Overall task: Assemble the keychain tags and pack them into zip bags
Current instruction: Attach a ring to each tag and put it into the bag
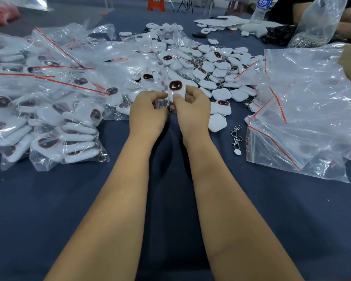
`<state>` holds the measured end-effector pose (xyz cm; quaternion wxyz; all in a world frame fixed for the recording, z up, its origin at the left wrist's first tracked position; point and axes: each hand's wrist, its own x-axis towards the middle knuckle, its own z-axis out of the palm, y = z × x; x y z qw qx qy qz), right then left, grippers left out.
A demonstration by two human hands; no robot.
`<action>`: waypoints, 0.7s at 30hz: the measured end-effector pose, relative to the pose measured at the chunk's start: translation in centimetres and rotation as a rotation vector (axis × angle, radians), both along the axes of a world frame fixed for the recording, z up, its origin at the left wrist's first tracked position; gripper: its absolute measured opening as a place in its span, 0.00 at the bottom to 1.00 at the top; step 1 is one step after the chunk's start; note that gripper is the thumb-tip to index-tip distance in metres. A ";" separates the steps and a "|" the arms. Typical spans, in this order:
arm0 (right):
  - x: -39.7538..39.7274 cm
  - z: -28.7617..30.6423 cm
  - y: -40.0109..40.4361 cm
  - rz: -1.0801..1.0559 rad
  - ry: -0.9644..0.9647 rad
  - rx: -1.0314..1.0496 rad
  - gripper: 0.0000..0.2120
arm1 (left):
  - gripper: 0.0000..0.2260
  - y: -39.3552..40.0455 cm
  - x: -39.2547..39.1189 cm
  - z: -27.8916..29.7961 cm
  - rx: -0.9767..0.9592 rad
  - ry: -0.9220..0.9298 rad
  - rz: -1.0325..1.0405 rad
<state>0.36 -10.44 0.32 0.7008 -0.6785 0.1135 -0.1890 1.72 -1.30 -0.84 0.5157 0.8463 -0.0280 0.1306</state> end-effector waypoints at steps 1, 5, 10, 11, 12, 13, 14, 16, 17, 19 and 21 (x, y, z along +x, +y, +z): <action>0.1 0.0 -0.1 0.004 -0.005 0.030 0.10 | 0.19 0.0 0.0 0.0 -0.011 0.003 -0.004; 0.1 0.1 -0.3 0.061 0.008 0.127 0.15 | 0.19 -0.1 0.1 0.0 -0.046 -0.001 0.001; 0.3 -0.2 -0.2 0.092 0.062 0.055 0.13 | 0.14 -0.2 -0.6 0.3 -0.197 0.003 -0.031; 0.4 -0.3 -0.2 0.093 0.067 0.043 0.12 | 0.14 -0.2 -0.7 0.4 -0.228 0.011 -0.036; 0.4 -0.4 -0.2 0.096 0.070 0.035 0.12 | 0.14 -0.2 -0.8 0.5 -0.258 0.016 -0.042; 0.5 -0.4 -0.2 0.103 0.074 0.028 0.11 | 0.13 -0.2 -0.9 0.6 -0.285 0.018 -0.047; 0.5 -0.5 -0.3 0.110 0.078 0.019 0.10 | 0.12 -0.2 -1.0 0.7 -0.307 0.019 -0.050; 0.7 -0.7 -0.2 0.116 0.088 -0.003 0.10 | 0.11 -0.3 -1.0 0.8 -0.336 0.022 -0.051; 0.7 -0.7 -0.2 0.119 0.092 -0.010 0.10 | 0.10 -0.3 -1.0 0.8 -0.342 0.027 -0.047; 0.7 -0.8 -0.2 0.130 0.091 -0.012 0.10 | 0.09 -0.3 -0.9 0.7 -0.341 0.043 -0.037; 0.6 -0.8 -0.2 0.140 0.090 -0.011 0.10 | 0.07 -0.3 -0.9 0.7 -0.344 0.060 -0.029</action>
